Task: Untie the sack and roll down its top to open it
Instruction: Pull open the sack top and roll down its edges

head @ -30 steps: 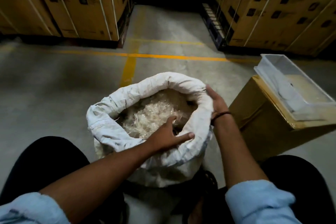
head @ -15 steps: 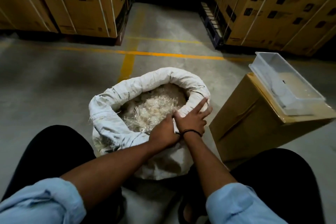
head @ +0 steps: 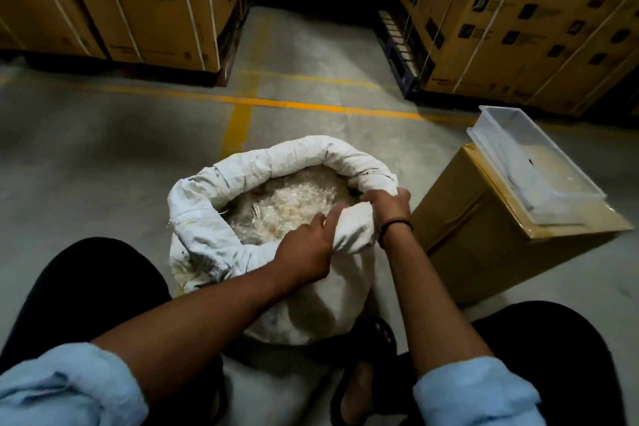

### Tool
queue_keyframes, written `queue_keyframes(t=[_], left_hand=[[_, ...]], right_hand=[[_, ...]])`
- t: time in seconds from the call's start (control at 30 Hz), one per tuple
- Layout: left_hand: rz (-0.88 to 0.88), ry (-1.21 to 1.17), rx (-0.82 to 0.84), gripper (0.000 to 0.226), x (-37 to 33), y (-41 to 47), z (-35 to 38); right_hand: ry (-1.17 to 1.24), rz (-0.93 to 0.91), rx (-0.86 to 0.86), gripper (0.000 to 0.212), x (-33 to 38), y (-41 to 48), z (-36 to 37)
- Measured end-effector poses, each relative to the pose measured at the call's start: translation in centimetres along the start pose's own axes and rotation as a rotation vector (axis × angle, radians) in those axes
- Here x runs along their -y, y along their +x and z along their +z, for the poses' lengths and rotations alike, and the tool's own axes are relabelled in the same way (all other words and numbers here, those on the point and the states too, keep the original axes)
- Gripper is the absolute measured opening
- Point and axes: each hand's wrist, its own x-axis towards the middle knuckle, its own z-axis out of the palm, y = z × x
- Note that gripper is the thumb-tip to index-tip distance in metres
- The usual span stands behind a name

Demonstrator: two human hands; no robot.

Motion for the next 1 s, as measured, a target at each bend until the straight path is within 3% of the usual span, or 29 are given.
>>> queue_keyframes(t=[0.13, 0.2, 0.27, 0.33, 0.5, 0.53, 0.6, 0.63, 0.7, 0.73, 0.8, 0.9, 0.97, 1.0], left_hand=[[0.082, 0.283, -0.137, 0.067, 0.2, 0.5, 2.5], [0.13, 0.332, -0.203, 0.063, -0.3, 0.7, 3.2], [0.136, 0.343, -0.126, 0.076, -1.5, -0.4, 3.1], [0.11, 0.264, 0.031, 0.099, -2.7, -2.2, 2.9], [-0.122, -0.31, 0.224, 0.13, -1.0, 0.3, -1.1], [-0.148, -0.347, 0.333, 0.128, 0.5, 1.0, -2.0], [-0.119, -0.184, 0.497, 0.099, 3.4, 1.1, -2.5], [-0.095, -0.056, 0.496, 0.082, 4.4, 0.7, -2.0], [-0.076, 0.131, 0.367, 0.052, 4.5, -0.4, -0.2], [-0.059, 0.186, 0.278, 0.043, 3.6, -0.9, 0.9], [0.017, 0.228, 0.194, 0.048, 1.1, -1.6, 3.1], [0.107, 0.257, 0.012, 0.055, -0.8, -2.6, 5.7], [0.223, 0.262, -0.053, 0.044, -0.2, -2.6, 5.9], [0.242, 0.242, -0.061, 0.049, 0.3, -2.6, 5.0]], right_hand=[[-0.564, -0.09, -0.124, 0.11, -2.5, -2.3, 2.9], [-0.569, -0.059, -0.115, 0.123, -3.7, -2.6, 4.0], [-0.468, 0.033, -0.096, 0.13, -4.5, -1.9, 3.7], [-0.34, 0.117, -0.059, 0.115, -5.4, -0.4, 2.8], [0.082, 0.153, 0.271, 0.037, -5.3, 1.6, -0.8], [0.172, 0.157, 0.303, 0.028, -5.2, 1.8, -1.1], [0.263, 0.187, 0.283, 0.015, -5.2, 2.1, -1.0], [0.272, 0.226, 0.243, 0.027, -5.4, 2.0, -0.2], [0.066, 0.302, 0.021, 0.088, -5.6, 1.1, 1.7], [-0.122, 0.248, -0.091, 0.111, -5.5, 0.3, 2.8], [-0.399, 0.087, -0.156, 0.136, -5.8, -1.9, 4.6], [-0.455, 0.088, -0.114, 0.141, -8.1, -1.4, 5.4], [-0.466, 0.131, -0.057, 0.129, -8.9, 0.0, 4.1], [-0.434, 0.126, -0.039, 0.119, -9.0, 1.2, 3.3]])
